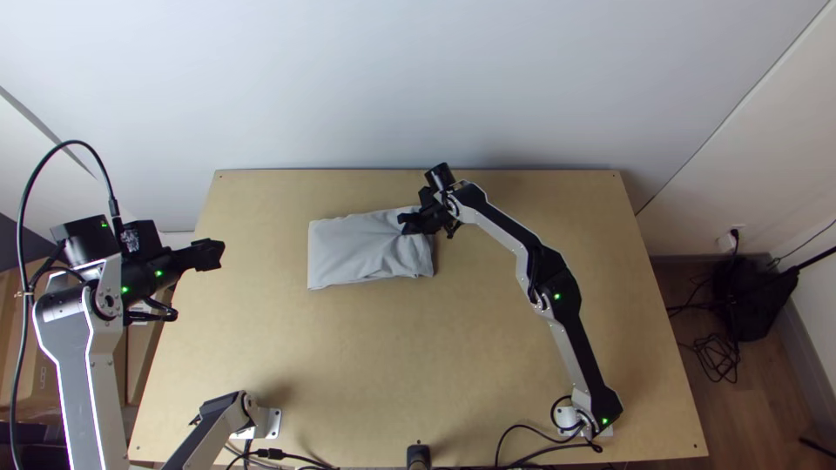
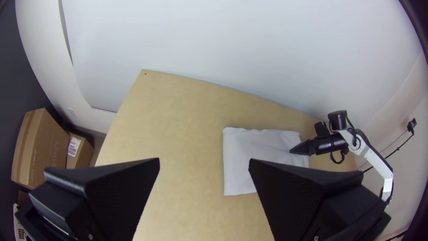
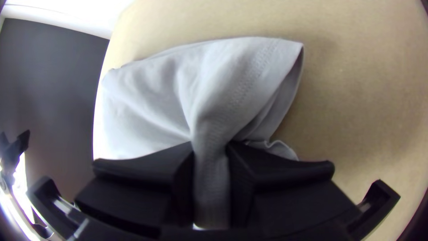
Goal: Fold the t-shirt
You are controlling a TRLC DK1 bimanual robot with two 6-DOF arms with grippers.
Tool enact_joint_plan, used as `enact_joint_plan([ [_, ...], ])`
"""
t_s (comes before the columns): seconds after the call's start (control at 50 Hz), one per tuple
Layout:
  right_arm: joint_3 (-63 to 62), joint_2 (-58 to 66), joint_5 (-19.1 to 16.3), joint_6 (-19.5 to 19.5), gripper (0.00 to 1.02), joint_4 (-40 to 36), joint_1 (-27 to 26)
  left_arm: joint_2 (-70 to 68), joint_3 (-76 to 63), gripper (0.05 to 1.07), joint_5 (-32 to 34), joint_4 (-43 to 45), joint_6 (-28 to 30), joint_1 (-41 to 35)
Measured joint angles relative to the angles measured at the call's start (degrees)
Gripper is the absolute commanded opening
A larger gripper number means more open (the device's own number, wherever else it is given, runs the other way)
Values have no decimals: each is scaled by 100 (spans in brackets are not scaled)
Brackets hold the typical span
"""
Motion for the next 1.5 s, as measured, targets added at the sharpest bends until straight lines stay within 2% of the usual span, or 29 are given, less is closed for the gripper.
enact_joint_plan([
  [0.18,-70,-17,-138,-9,2,-66,-262,-13,-203,102,42,28,61,22],
  [0.34,-656,-334,-240,-179,2,-26,-887,-9,-341,102,127,181,66,20],
  [0.58,-1602,-946,-192,-662,2,-9,-2542,35,-411,102,190,400,63,20],
  [0.88,-2079,-1257,-212,-1377,2,-11,-4651,177,-422,102,297,595,63,-15],
  [1.12,-2083,-1257,-240,-1882,3,-50,-5794,310,-424,102,306,767,61,-142],
  [1.14,-2083,-1257,-247,-1926,8,-55,-5853,326,-424,102,319,776,61,-153],
  [1.18,-2083,-1257,-251,-1987,29,-63,-5945,348,-424,102,323,800,61,-173],
  [1.24,-2081,-1257,-254,-2111,85,-70,-6070,387,-426,102,326,870,59,-199],
  [1.26,-2081,-1257,-249,-2140,99,-72,-6109,400,-431,102,326,907,61,-205],
  [1.38,-1974,-1257,-238,-2236,99,-155,-6373,452,-444,102,326,975,59,-219],
  [1.5,-1561,-1257,212,-2347,99,-179,-6752,455,-466,102,326,1019,61,-219],
])
